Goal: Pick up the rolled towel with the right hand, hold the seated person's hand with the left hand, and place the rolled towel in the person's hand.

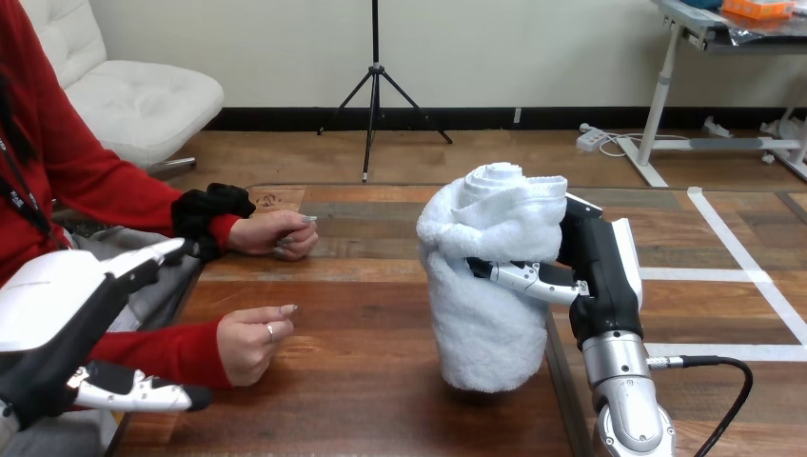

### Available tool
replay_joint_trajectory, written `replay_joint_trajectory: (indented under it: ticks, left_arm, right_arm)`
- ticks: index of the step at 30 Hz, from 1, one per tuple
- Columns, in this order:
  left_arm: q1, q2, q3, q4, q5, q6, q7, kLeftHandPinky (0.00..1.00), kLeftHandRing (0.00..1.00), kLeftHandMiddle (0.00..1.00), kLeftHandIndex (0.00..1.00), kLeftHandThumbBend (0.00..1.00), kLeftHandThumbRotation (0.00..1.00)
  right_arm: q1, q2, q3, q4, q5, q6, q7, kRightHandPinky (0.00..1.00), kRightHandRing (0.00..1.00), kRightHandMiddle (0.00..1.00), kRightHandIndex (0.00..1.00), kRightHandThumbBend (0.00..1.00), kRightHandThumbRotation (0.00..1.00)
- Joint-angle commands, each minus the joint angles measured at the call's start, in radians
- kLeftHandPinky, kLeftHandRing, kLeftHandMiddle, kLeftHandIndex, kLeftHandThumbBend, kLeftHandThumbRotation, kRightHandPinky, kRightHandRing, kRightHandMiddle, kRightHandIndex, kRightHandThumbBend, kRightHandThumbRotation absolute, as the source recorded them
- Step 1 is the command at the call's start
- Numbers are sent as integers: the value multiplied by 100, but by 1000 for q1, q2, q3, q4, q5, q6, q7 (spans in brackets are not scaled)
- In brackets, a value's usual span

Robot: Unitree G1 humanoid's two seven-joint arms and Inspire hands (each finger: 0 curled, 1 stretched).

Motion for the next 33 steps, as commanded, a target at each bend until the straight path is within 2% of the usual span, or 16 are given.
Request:
replay_joint_trajectory:
  ticks: [1,11,18,24,33]
  left_arm:
    - [-73,43,-23,12,14,23,-8,72,80,84,86,100,35]
    - [-99,61,-47,66,25,12,8,68,76,80,83,100,27]
    - [-114,68,-62,98,35,11,18,67,74,79,81,100,25]
    - [-128,71,-72,136,51,-13,49,64,71,76,80,100,23]
    - [-152,84,-97,204,76,-38,82,62,69,74,78,100,22]
  right_arm:
    - [-77,6,-19,-57,18,-45,2,28,32,41,47,84,0]
    - [-78,7,-20,-70,18,-60,11,28,32,41,47,83,0]
    - [-78,12,-24,-80,24,-68,20,28,32,41,47,83,0]
    - [-77,18,-31,-90,48,-85,53,27,31,41,47,83,0]
    - [-69,22,-28,-123,61,-91,67,27,31,42,46,84,0]
